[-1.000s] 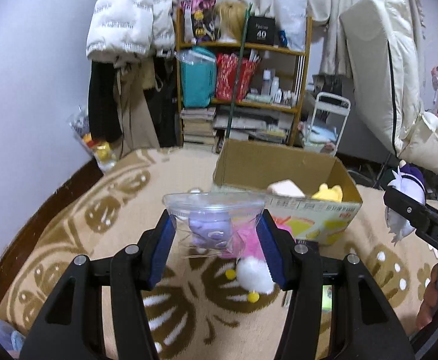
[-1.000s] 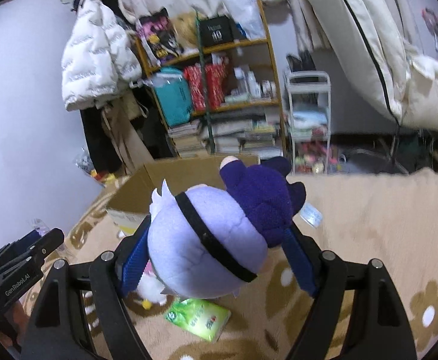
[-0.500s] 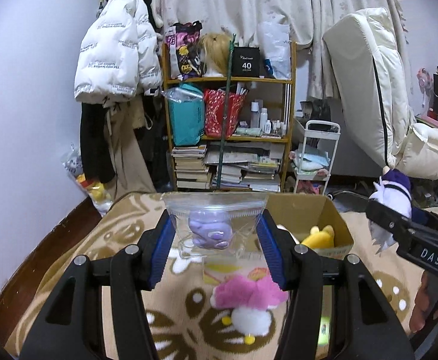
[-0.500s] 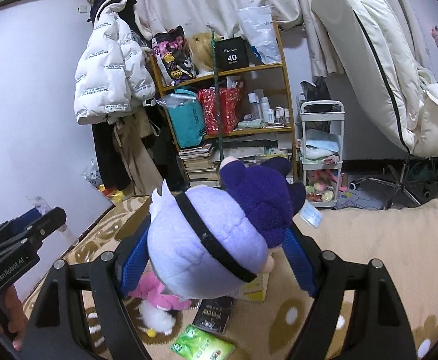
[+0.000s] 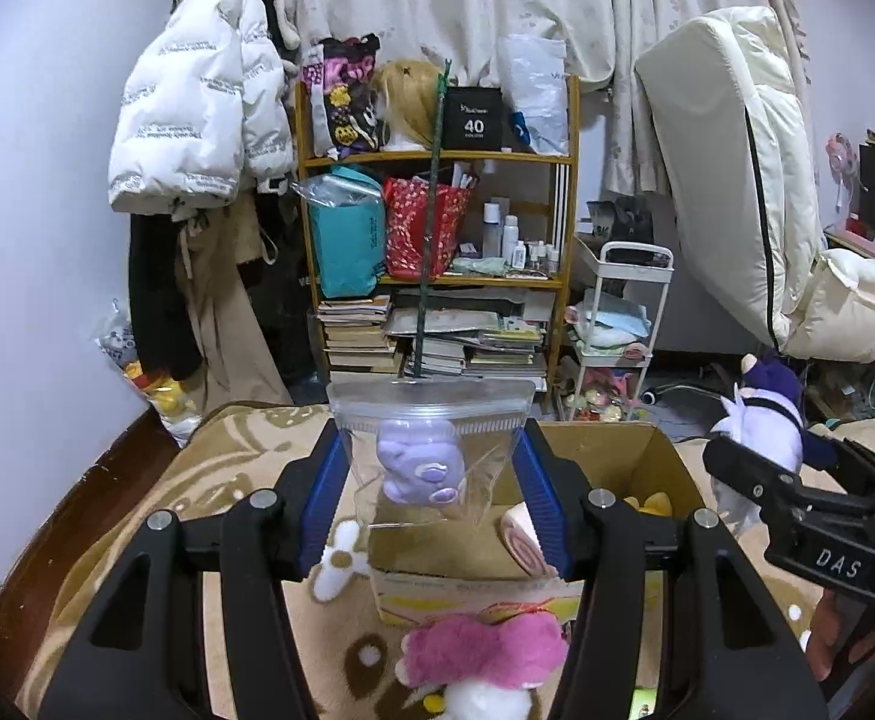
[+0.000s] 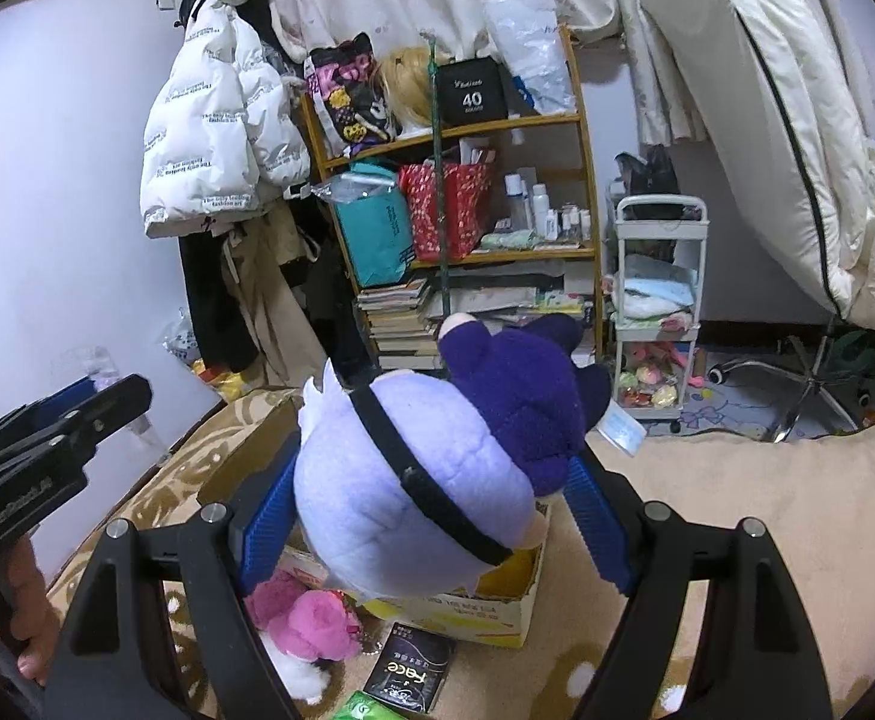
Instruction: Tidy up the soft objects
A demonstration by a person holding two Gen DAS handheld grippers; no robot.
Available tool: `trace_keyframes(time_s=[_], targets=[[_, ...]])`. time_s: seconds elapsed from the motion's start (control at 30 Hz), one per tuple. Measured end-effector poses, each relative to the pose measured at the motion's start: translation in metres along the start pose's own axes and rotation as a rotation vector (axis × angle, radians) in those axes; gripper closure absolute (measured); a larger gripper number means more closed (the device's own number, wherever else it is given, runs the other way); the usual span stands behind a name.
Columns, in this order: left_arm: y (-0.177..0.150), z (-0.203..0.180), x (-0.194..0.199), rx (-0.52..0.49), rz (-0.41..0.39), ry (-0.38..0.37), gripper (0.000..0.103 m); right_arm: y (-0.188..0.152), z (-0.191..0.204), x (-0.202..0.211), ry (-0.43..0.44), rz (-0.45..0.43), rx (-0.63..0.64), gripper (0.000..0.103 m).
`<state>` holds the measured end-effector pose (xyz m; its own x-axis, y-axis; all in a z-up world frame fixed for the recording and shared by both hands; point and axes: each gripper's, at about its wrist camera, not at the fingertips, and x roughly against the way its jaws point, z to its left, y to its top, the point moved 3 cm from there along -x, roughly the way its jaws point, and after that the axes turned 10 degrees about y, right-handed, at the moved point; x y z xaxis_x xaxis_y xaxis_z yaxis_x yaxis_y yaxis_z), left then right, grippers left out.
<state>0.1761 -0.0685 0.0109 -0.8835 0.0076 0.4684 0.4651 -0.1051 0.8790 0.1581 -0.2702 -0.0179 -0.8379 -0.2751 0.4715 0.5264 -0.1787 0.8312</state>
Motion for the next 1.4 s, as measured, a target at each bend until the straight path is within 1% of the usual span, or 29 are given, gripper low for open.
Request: trace_keyframes(time_s=[0.13, 0.4, 0.53, 0.67, 0.83, 1.0, 1.1, 1.23, 1.4], targets=[[-0.002, -0.006, -0.014, -0.022, 0.014, -0.003, 0.049, -0.003, -0.003, -0.011, 0.004, 0.021, 0.0, 0.017], [-0.014, -0.01, -0.041, -0.026, 0.07, -0.012, 0.049, -0.01, -0.011, -0.027, 0.0, 0.045, -0.01, 0.017], [-0.02, -0.008, -0.052, 0.003, 0.112, -0.049, 0.049, -0.013, -0.015, -0.034, 0.0, 0.057, -0.019, 0.016], [-0.021, -0.007, -0.055, 0.003, 0.112, -0.047, 0.049, -0.015, -0.016, -0.038, 0.003, 0.062, -0.011, 0.015], [-0.025, -0.008, -0.062, 0.004, 0.126, -0.071, 0.049, -0.018, -0.019, -0.043, 0.001, 0.072, -0.007, 0.015], [-0.026, -0.017, -0.067, -0.003, 0.132, -0.097, 0.049, -0.018, -0.019, -0.045, -0.004, 0.072, -0.001, 0.015], [-0.027, -0.023, -0.069, -0.022, 0.134, -0.092, 0.049, -0.019, -0.019, -0.045, -0.003, 0.073, -0.003, 0.015], [-0.031, -0.023, -0.077, -0.016, 0.168, -0.089, 0.048, -0.02, -0.018, -0.046, 0.011, 0.086, -0.012, 0.013], [-0.031, -0.021, -0.081, -0.011, 0.186, -0.081, 0.048, -0.024, -0.019, -0.049, 0.021, 0.114, -0.027, 0.009]])
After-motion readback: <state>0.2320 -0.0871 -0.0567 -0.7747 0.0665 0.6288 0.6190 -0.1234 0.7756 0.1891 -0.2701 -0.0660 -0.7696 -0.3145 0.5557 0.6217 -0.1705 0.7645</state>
